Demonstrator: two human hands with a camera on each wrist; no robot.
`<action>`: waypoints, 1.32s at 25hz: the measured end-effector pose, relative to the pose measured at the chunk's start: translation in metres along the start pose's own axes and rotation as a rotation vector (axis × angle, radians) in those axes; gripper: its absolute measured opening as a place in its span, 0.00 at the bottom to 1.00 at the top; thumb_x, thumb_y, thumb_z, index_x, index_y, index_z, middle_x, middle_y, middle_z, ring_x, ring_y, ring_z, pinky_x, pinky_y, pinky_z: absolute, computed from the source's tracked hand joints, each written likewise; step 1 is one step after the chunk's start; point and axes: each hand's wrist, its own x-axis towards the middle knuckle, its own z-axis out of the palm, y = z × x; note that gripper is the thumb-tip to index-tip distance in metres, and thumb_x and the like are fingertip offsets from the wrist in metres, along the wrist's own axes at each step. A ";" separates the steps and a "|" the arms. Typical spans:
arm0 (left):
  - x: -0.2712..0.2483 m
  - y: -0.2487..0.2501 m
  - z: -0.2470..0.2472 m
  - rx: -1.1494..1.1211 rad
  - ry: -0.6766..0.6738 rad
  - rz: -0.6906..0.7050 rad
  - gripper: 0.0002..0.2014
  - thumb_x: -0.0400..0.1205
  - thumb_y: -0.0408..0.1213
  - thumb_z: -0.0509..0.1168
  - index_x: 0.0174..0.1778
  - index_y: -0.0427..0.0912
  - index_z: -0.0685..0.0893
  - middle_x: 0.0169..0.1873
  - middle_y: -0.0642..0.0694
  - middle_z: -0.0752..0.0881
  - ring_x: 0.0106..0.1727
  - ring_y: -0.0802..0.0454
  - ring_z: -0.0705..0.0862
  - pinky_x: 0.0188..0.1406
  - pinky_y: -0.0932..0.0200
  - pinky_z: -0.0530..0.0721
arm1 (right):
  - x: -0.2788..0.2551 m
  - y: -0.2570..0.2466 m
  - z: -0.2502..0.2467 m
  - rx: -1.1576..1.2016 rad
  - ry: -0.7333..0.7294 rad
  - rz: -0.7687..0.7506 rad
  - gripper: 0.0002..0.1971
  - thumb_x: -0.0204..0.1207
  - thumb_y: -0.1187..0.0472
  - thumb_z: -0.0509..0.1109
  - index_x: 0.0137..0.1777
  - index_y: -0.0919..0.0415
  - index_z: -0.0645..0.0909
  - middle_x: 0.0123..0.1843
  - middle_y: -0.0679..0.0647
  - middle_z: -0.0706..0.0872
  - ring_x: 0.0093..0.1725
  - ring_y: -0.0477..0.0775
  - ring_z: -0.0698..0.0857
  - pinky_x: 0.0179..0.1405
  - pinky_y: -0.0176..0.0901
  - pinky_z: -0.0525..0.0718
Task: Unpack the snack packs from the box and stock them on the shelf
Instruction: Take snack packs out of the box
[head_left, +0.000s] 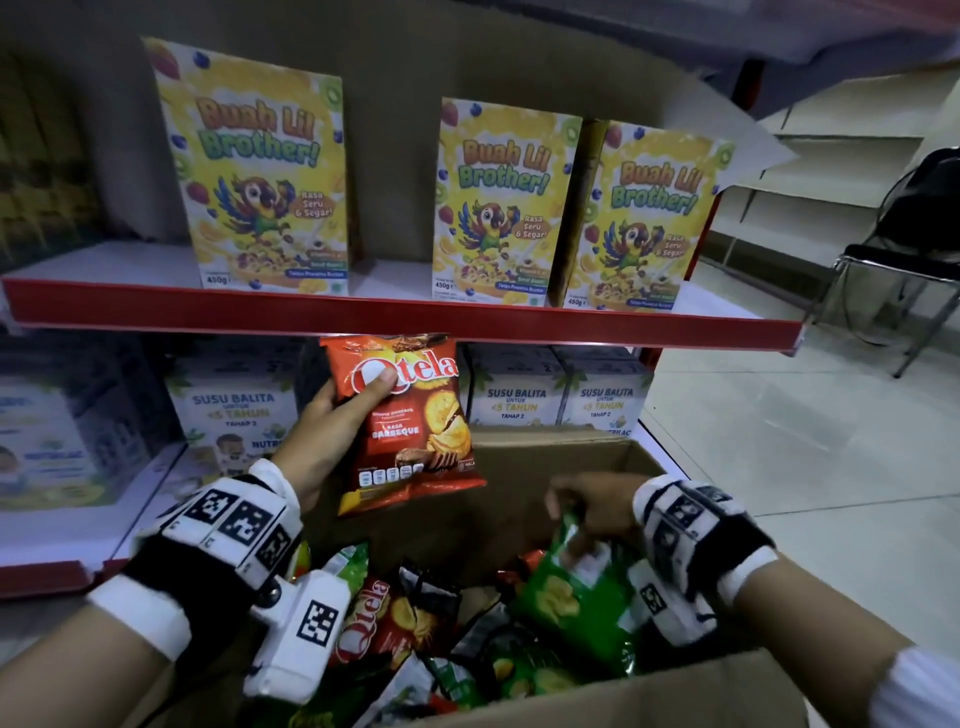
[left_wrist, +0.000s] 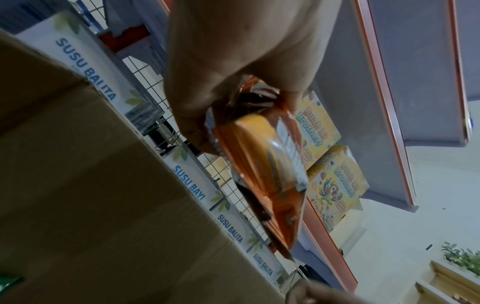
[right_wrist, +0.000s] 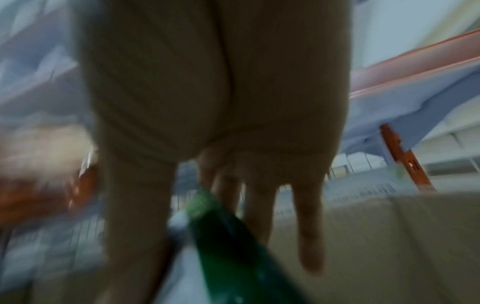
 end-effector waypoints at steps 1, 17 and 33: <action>0.001 0.002 -0.002 -0.012 0.023 0.005 0.26 0.73 0.54 0.72 0.66 0.52 0.78 0.52 0.45 0.90 0.48 0.45 0.91 0.47 0.49 0.87 | -0.013 -0.011 -0.019 0.078 0.119 -0.014 0.19 0.65 0.57 0.82 0.52 0.47 0.78 0.43 0.39 0.82 0.40 0.44 0.82 0.37 0.29 0.80; -0.013 0.025 0.010 -0.408 -0.249 0.045 0.41 0.63 0.65 0.71 0.70 0.45 0.80 0.62 0.40 0.86 0.63 0.42 0.86 0.51 0.46 0.88 | -0.035 -0.143 0.005 -0.180 0.893 -0.602 0.29 0.78 0.43 0.65 0.78 0.48 0.68 0.83 0.52 0.61 0.85 0.53 0.52 0.80 0.63 0.59; -0.004 0.010 -0.003 -0.125 -0.100 0.171 0.42 0.55 0.43 0.82 0.67 0.51 0.76 0.55 0.45 0.90 0.51 0.48 0.91 0.39 0.55 0.89 | -0.011 -0.112 -0.027 0.755 0.487 -0.268 0.27 0.73 0.49 0.73 0.69 0.61 0.76 0.60 0.54 0.87 0.58 0.53 0.87 0.63 0.54 0.83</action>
